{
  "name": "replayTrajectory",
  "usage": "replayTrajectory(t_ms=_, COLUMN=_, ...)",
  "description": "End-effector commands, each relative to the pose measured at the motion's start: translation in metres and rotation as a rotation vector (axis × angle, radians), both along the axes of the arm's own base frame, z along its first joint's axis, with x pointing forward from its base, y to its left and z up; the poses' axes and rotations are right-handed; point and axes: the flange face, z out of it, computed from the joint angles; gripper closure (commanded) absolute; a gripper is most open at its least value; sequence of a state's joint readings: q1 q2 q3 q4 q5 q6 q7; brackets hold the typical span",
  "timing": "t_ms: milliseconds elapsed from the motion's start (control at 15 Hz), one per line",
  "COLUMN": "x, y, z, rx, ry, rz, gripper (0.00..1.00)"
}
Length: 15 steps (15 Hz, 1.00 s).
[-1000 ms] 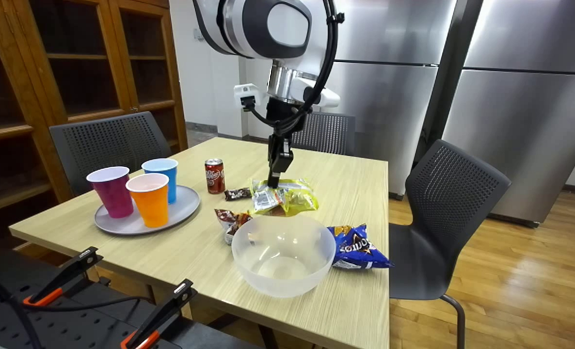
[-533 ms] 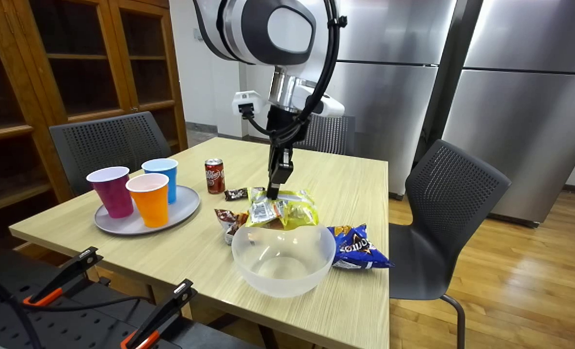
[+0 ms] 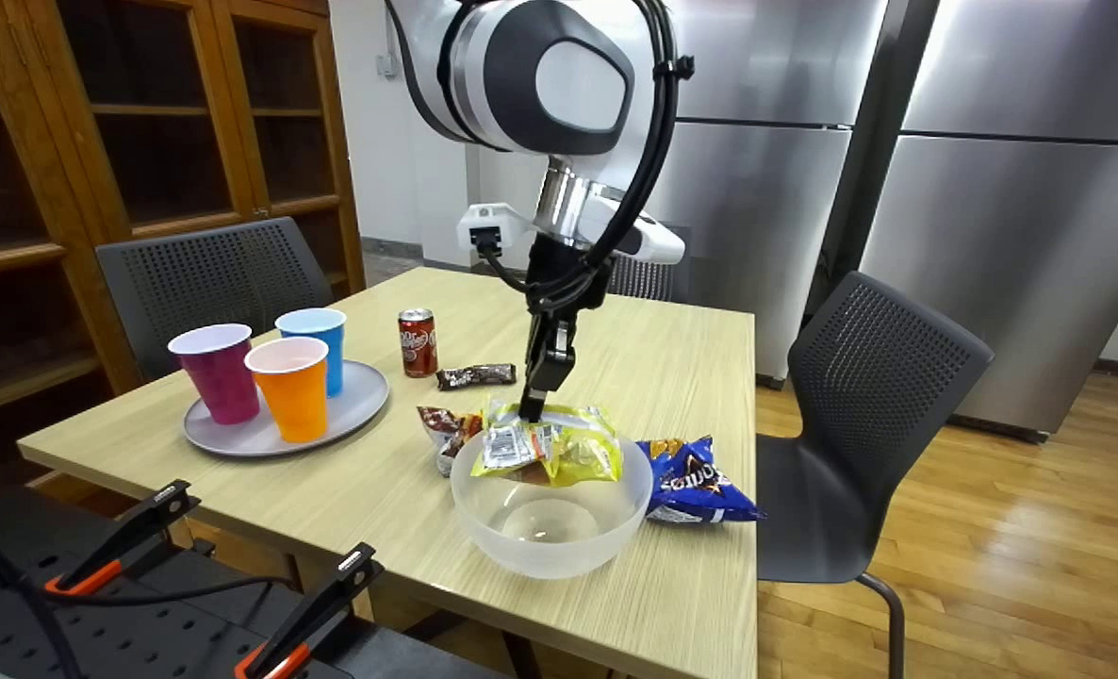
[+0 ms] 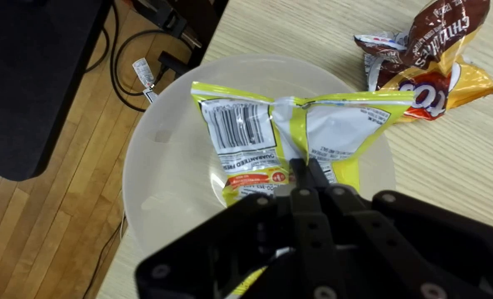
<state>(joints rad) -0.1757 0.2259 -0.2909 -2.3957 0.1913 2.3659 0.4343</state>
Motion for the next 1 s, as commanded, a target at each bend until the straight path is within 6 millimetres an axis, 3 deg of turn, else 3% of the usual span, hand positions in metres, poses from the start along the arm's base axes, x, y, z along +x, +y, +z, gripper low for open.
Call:
replayTrajectory(t_ms=0, x=0.006, y=-0.008, z=-0.013, rx=0.038, ry=0.051, rz=-0.007, gripper=1.00)
replayTrajectory(t_ms=467, x=0.015, y=-0.020, z=-0.035, rx=0.054, ry=0.097, rz=-0.042, gripper=1.00)
replayTrajectory(t_ms=933, x=0.036, y=-0.017, z=-0.046, rx=0.063, ry=0.135, rz=-0.021, gripper=1.00)
